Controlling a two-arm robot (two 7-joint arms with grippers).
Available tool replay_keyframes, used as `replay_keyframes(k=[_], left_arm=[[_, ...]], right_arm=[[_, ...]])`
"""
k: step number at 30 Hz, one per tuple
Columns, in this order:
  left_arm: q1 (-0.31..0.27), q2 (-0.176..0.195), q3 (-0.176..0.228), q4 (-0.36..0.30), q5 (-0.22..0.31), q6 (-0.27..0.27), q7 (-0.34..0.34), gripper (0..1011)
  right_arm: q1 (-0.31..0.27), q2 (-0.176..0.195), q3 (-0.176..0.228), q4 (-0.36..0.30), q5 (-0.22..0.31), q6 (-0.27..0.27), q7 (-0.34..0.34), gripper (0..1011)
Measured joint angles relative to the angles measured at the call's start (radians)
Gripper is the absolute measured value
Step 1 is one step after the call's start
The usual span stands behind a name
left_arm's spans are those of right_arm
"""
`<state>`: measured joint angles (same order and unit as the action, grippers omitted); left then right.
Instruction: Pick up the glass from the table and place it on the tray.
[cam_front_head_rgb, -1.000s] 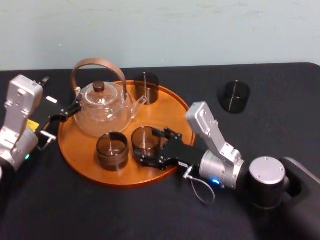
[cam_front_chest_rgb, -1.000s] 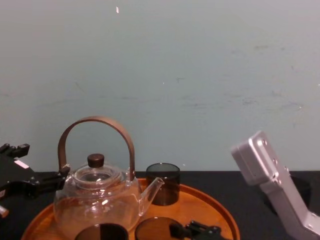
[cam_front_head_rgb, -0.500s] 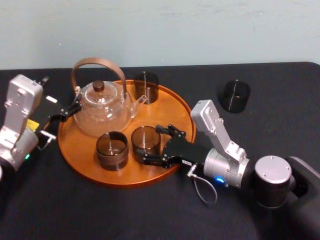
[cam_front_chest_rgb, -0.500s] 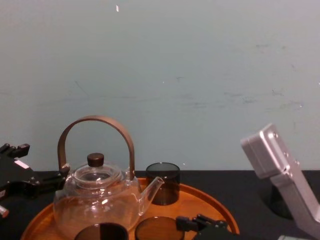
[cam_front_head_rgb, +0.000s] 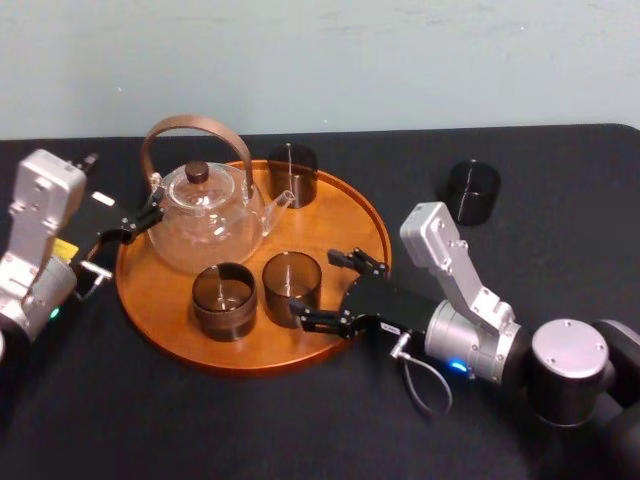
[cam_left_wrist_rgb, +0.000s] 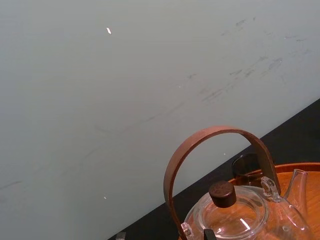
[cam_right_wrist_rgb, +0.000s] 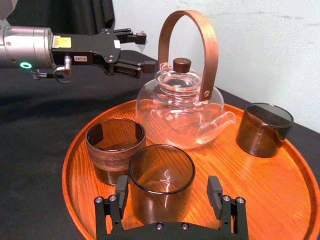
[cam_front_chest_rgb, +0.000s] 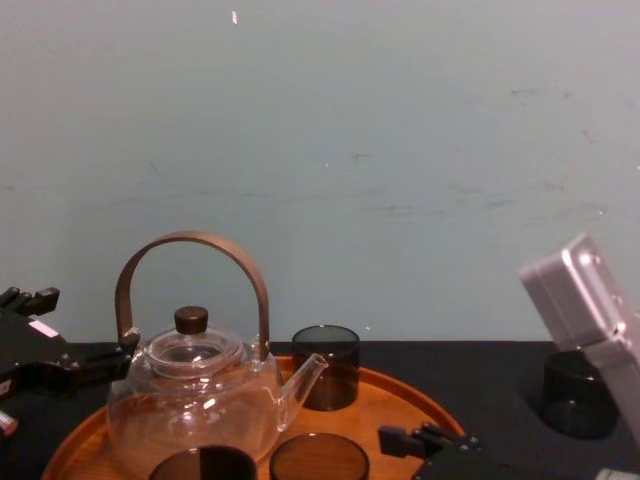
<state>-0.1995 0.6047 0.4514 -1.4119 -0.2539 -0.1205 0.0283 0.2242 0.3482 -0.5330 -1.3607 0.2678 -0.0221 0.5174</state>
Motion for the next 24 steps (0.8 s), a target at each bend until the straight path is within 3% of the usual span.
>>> replay_keyframes(k=[11,24], left_arm=[[0.0,0.0,0.0,0.0,0.0,0.0,0.0,1009],[0.0,0.0,0.0,0.0,0.0,0.0,0.0,1010]], right_arm=[[-0.045,0.036,0.026,-0.054,0.021,-0.004,0.0,1002],[-0.146,0.074,0.059,-0.109,0.044,-0.06,-0.017,1002]])
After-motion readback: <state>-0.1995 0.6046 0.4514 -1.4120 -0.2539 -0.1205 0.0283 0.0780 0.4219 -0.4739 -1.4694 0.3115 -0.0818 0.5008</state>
